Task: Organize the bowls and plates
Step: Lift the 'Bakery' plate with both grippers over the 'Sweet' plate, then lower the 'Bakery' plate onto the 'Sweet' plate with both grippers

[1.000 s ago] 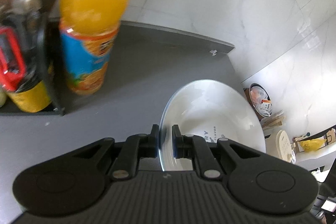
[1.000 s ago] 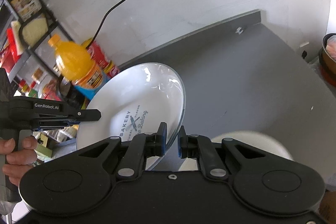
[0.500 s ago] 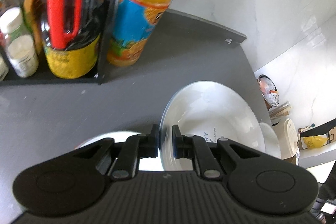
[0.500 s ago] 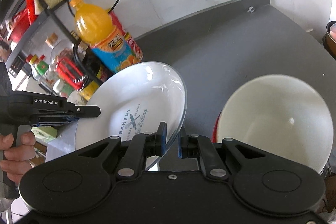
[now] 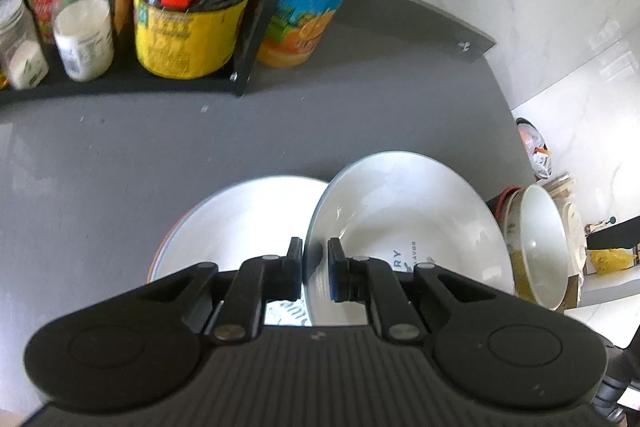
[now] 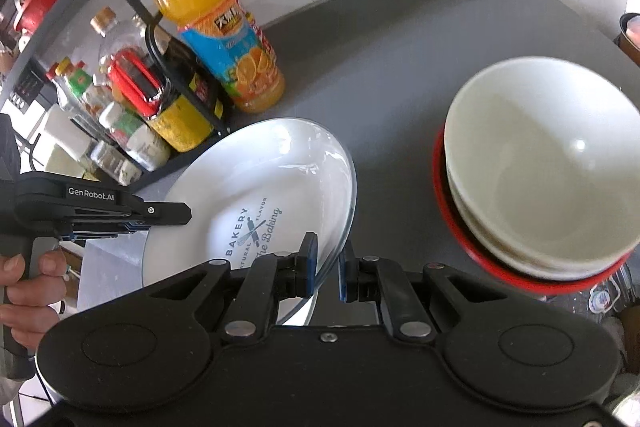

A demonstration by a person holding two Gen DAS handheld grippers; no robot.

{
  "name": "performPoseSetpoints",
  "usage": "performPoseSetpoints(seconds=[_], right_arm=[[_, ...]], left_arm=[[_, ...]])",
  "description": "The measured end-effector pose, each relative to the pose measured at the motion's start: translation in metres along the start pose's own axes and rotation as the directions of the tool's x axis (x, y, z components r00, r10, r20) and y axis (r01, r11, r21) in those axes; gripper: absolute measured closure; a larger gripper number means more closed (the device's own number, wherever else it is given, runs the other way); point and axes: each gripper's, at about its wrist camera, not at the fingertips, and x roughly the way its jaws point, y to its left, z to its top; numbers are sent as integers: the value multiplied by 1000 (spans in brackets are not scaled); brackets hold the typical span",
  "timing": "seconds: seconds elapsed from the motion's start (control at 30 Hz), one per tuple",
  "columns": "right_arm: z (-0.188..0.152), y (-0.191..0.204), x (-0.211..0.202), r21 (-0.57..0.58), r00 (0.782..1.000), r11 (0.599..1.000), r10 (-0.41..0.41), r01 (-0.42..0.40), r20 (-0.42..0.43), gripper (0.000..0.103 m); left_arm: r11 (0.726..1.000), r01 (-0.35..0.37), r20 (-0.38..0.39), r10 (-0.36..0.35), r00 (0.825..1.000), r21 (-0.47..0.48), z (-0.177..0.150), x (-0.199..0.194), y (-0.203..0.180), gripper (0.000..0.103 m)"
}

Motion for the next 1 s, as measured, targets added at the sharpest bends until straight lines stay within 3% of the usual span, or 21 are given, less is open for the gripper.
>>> performPoseSetpoints(seconds=[1.0], right_arm=[[-14,30,28,-143,993,988,-66,51,-101,91]], left_arm=[[994,-92,-62,88,994,-66,-40,32,42,86]])
